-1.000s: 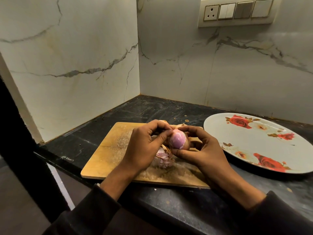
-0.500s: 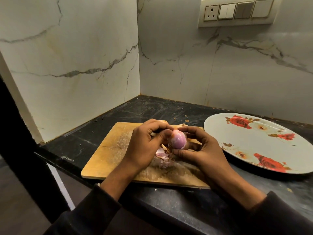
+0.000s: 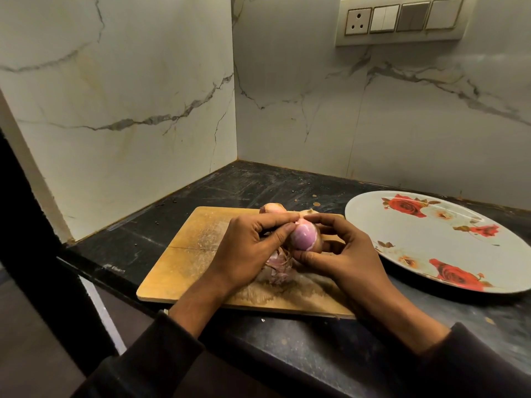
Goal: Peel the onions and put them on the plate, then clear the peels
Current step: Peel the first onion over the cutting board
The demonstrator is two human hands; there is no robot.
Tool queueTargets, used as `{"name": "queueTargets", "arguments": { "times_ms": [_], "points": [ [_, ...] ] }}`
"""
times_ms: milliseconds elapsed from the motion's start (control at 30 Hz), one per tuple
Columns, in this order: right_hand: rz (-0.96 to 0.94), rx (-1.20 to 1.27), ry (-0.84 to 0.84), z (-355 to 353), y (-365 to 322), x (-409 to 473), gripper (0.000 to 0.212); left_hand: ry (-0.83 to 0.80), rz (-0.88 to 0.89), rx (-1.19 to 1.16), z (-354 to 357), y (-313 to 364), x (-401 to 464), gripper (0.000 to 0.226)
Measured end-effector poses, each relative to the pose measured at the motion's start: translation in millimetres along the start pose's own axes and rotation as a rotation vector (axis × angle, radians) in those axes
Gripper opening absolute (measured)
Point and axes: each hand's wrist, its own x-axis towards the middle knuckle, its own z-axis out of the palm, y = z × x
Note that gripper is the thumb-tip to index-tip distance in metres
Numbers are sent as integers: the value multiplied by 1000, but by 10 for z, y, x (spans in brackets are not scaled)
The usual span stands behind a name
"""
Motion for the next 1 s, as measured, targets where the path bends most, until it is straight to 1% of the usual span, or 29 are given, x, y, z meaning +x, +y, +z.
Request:
{"name": "queueTargets", "arguments": {
  "times_ms": [133, 233, 400, 567, 667, 800, 867, 1000],
  "points": [
    [5, -34, -10, 7, -15, -10, 57, 17, 5, 22, -12, 1, 3, 29],
    [15, 13, -29, 22, -44, -18, 54, 46, 0, 19, -10, 6, 0, 28],
    [18, 107, -21, 42, -71, -10, 54, 128, -10, -64, -22, 24, -1, 27],
    [37, 176, 8, 47, -57, 11, 55, 13, -45, -91, 2, 70, -3, 42],
    [59, 213, 60, 41, -47, 27, 59, -3, -83, -144, 17, 64, 3, 51],
    [84, 276, 109, 37, -63, 30, 64, -52, -73, -72, 11, 55, -1, 56],
    [87, 265, 103, 39, -61, 24, 60, -78, -69, -48, 21, 75, -11, 53],
    [93, 253, 81, 35, -43, 27, 55, -79, -117, -130, 9, 70, 1, 42]
  ]
}}
